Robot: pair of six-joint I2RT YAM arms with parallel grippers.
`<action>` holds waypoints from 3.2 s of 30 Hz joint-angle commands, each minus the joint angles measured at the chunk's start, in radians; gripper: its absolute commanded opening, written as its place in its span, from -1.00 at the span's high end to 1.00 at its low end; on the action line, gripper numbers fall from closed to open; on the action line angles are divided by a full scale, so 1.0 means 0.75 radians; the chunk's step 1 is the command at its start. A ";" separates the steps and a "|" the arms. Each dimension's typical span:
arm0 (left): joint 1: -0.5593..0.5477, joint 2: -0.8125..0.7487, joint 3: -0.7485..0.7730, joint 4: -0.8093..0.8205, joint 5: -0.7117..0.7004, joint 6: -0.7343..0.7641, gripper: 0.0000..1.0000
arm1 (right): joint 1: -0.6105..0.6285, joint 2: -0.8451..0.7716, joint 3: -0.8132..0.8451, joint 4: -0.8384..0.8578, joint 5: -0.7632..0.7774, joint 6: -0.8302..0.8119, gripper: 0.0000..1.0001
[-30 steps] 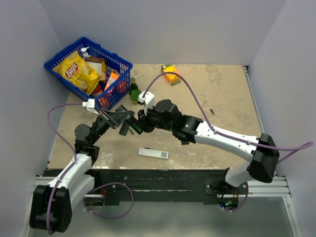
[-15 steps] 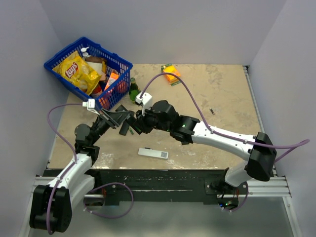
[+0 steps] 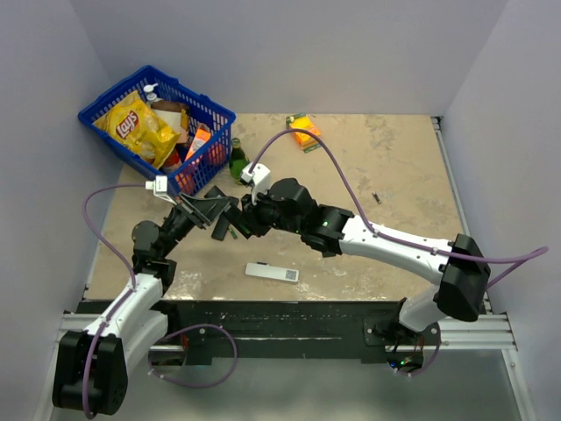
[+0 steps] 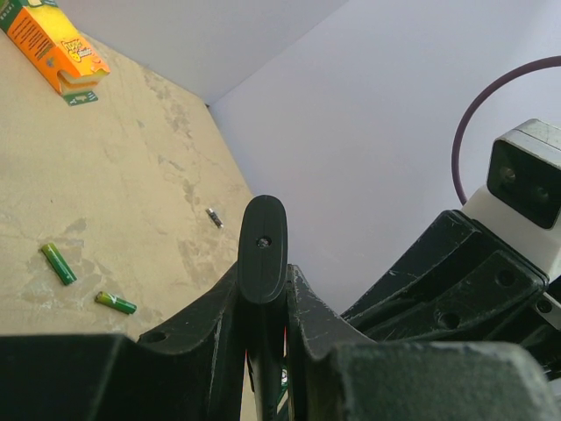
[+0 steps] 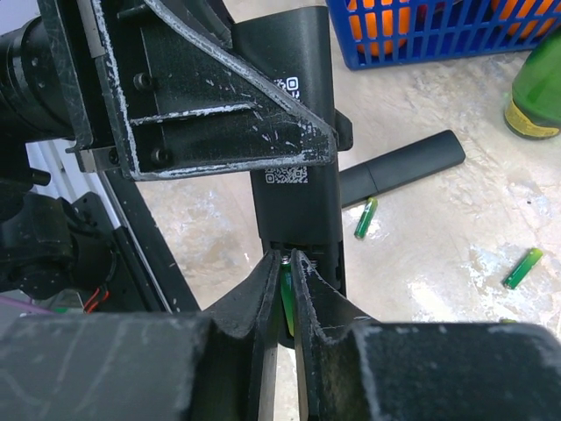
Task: Load the batteries into the remote control
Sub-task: Adjust the battery in the remote control.
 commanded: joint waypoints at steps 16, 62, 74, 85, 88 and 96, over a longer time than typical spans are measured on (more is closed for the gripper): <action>0.001 -0.056 -0.001 0.179 -0.068 -0.134 1.00 | 0.009 -0.071 -0.318 0.376 0.060 0.092 0.92; -0.001 -0.187 0.012 -0.121 -0.166 0.218 1.00 | 0.054 -0.051 -0.098 0.227 0.347 0.477 0.46; -0.001 -0.258 0.008 -0.218 -0.275 0.292 1.00 | 0.126 0.033 -0.047 0.209 0.496 0.565 0.35; -0.003 -0.308 -0.048 -0.201 -0.353 0.269 1.00 | 0.171 0.068 -0.069 0.301 0.649 0.594 0.33; -0.003 -0.308 -0.052 -0.203 -0.359 0.277 1.00 | 0.173 0.039 -0.094 0.340 0.664 0.590 0.31; -0.007 -0.308 -0.050 -0.197 -0.369 0.275 1.00 | 0.177 0.086 -0.043 0.321 0.668 0.610 0.31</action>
